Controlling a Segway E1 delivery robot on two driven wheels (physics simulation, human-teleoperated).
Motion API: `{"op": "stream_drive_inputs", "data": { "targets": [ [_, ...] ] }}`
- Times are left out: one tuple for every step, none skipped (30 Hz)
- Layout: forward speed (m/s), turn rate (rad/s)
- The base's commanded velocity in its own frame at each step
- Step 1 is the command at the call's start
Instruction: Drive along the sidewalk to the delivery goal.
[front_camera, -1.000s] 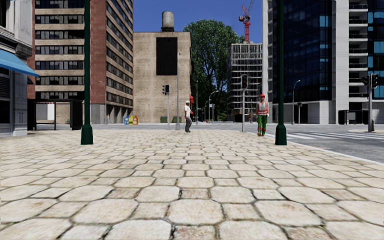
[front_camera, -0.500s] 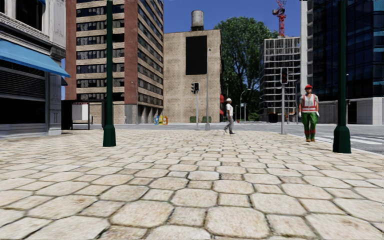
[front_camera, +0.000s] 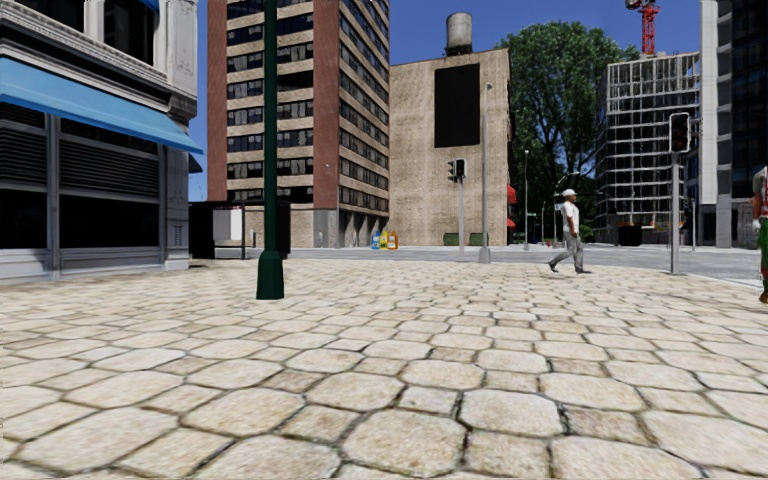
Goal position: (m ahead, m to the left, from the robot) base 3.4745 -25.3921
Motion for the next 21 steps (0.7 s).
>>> {"op": "stream_drive_inputs", "data": {
  "targets": [
    [2.00, 0.00],
    [2.00, 0.00],
    [2.00, 0.00],
    [2.00, 0.00],
    [2.00, 0.00],
    [2.00, 0.00],
    [2.00, 0.00],
    [2.00, 0.00],
    [2.00, 0.00],
    [2.00, 0.00],
    [2.00, 0.00],
    [2.00, 0.00],
    [2.00, 0.00],
    [2.00, 0.00],
    [2.00, 0.00],
    [2.00, 0.00],
    [2.00, 0.00],
    [2.00, 0.00],
    [2.00, 0.00],
    [2.00, 0.00],
    [2.00, 0.00]
  ]
}}
